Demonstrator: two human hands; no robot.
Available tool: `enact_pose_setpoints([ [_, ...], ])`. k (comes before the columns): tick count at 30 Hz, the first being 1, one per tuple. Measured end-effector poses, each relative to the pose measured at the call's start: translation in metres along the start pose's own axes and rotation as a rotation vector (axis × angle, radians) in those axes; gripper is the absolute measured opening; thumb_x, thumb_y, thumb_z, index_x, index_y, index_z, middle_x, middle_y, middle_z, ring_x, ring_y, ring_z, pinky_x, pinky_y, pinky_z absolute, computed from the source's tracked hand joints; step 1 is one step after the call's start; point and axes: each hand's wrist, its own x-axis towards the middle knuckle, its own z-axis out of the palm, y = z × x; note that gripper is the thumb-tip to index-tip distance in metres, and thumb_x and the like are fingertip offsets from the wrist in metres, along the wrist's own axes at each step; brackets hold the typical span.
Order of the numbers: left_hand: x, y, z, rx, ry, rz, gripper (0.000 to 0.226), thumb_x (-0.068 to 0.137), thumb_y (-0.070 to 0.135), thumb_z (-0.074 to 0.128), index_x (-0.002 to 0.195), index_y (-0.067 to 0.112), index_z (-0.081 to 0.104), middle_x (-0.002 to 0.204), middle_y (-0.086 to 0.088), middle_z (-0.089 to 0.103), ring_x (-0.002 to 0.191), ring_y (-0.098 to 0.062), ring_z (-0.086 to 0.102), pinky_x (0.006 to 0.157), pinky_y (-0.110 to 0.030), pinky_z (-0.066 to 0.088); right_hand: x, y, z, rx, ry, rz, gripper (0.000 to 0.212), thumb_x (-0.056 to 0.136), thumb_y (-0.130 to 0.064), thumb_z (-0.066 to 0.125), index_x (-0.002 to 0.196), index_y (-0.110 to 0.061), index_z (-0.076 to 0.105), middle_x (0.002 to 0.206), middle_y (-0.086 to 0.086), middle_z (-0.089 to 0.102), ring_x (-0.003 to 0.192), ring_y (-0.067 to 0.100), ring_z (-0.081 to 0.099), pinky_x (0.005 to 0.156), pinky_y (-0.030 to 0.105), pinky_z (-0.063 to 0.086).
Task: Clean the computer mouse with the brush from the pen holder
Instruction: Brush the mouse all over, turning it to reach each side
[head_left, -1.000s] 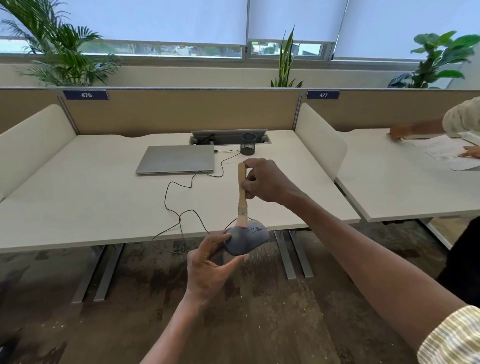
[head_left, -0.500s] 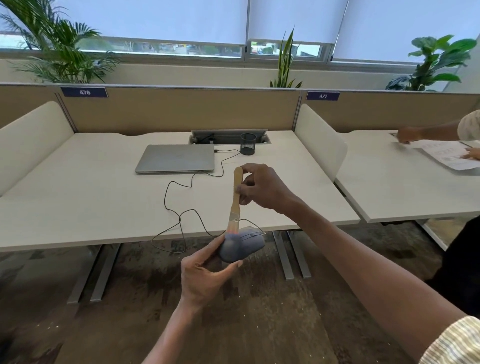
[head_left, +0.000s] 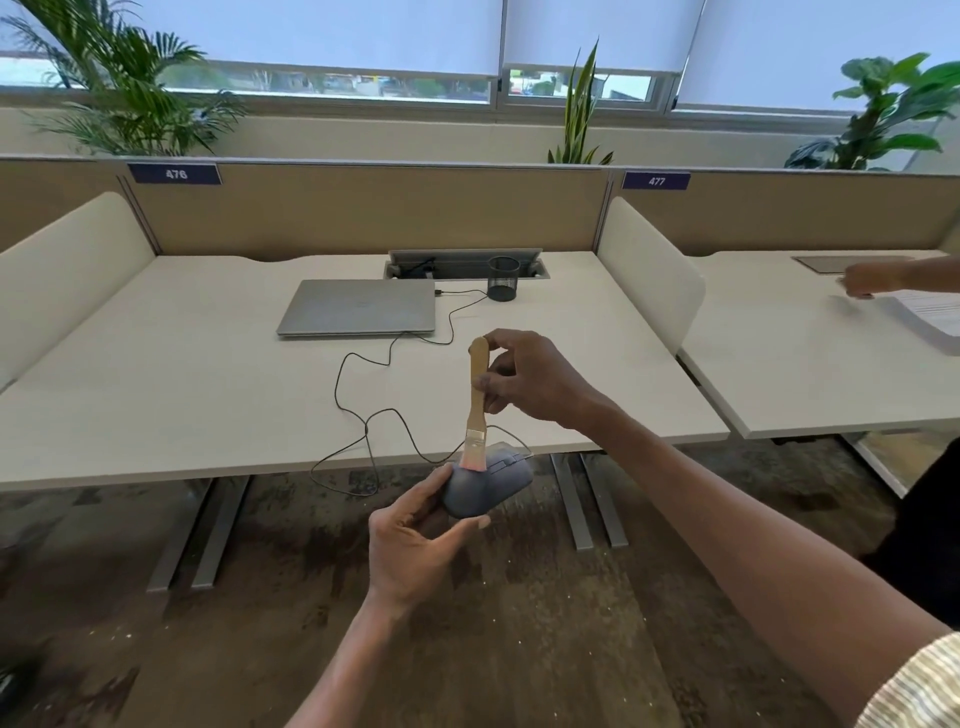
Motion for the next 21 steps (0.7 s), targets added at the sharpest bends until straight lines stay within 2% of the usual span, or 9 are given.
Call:
enact_pose_setpoints([
  [5, -0.005, -0.004, -0.002, -0.032, -0.002, -0.077, 0.071, 0.063, 0.012, 0.09, 0.128, 0.002, 0.063, 0.118, -0.003, 0.072, 0.11, -0.014, 0.07, 0.091, -0.032, 0.058, -0.007, 0.007, 0.001, -0.08, 0.08, -0.077, 0.02, 0.093, 0.0, 0.065, 0.112, -0.002, 0.058, 0.084, 0.016, 0.075, 0.069, 0.024, 0.075, 0.073, 0.042, 0.064],
  [11, -0.007, -0.003, -0.001, -0.07, -0.019, -0.122, 0.069, 0.068, 0.003, 0.086, 0.131, 0.004, 0.058, 0.123, 0.0, 0.068, 0.116, -0.011, 0.067, 0.092, -0.028, 0.057, -0.028, 0.013, -0.006, -0.051, 0.093, -0.144, 0.021, 0.092, 0.0, 0.067, 0.112, -0.002, 0.058, 0.088, 0.015, 0.076, 0.069, 0.017, 0.076, 0.071, 0.03, 0.064],
  [17, -0.009, -0.004, 0.002, -0.077, -0.049, -0.149, 0.068, 0.069, 0.008, 0.085, 0.131, 0.012, 0.058, 0.126, -0.002, 0.067, 0.118, -0.013, 0.066, 0.094, -0.029, 0.056, -0.032, 0.023, -0.008, -0.115, 0.127, -0.147, 0.021, 0.093, 0.0, 0.066, 0.111, -0.007, 0.058, 0.088, 0.011, 0.075, 0.071, 0.017, 0.075, 0.074, 0.035, 0.064],
  [21, -0.009, -0.002, 0.004, -0.094, -0.048, -0.161, 0.068, 0.068, 0.012, 0.085, 0.13, 0.018, 0.058, 0.127, -0.001, 0.067, 0.119, -0.015, 0.065, 0.095, -0.031, 0.056, -0.034, 0.023, -0.016, -0.067, 0.134, -0.143, 0.021, 0.093, 0.002, 0.065, 0.11, -0.006, 0.058, 0.088, 0.013, 0.075, 0.071, 0.017, 0.075, 0.073, 0.031, 0.064],
])
